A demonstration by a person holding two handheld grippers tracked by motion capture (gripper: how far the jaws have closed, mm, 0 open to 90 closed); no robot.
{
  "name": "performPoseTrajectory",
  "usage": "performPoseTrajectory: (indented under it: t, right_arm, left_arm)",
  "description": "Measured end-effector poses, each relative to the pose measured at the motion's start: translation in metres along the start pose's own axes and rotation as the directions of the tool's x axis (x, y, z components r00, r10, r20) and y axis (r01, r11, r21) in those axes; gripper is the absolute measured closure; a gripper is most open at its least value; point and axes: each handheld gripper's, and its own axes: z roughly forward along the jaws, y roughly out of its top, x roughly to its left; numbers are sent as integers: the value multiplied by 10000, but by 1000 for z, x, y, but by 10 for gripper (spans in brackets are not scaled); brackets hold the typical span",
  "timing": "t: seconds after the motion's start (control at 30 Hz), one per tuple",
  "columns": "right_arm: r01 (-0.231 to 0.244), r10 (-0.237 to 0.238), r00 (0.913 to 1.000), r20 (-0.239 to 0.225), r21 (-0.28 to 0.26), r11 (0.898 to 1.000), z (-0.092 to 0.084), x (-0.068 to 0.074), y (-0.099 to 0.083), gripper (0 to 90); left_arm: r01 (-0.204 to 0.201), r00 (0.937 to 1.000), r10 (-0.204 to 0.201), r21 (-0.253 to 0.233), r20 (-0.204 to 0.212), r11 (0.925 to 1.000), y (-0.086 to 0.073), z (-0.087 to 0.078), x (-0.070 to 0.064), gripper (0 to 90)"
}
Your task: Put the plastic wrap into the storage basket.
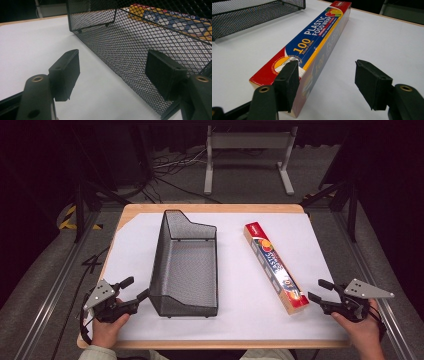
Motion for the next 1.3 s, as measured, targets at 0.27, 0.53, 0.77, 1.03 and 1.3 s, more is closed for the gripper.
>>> performPoseTrajectory:
  t: [0.27, 0.53, 0.77, 1.03, 1.3]
  right_arm:
    - [31, -30, 10000, 25, -213, 9998, 0, -1, 1, 313]
    - [-383, 381, 9991, 165, 141, 9992, 1, 3, 13, 256]
    - [-303, 303, 9995, 98, -52, 9995, -1, 5, 32, 241]
    - [-546, 545, 9985, 38, 277, 9981, 0, -8, 55, 241]
    - [-371, 368, 9992, 166, 205, 9991, 8, -19, 58, 227]
  left_arm:
    - [263, 9995, -267, -199, -184, 9995, -1, -2, 0, 284]
    - [358, 9987, -366, -238, -363, 9991, -1, -2, -2, 281]
    - [460, 9980, -471, -265, -413, 9986, -2, -2, -3, 277]
    - [467, 9975, -481, -287, -516, 9985, -2, -3, -3, 276]
    - [429, 9975, -443, -262, -543, 9987, -2, -3, -3, 276]
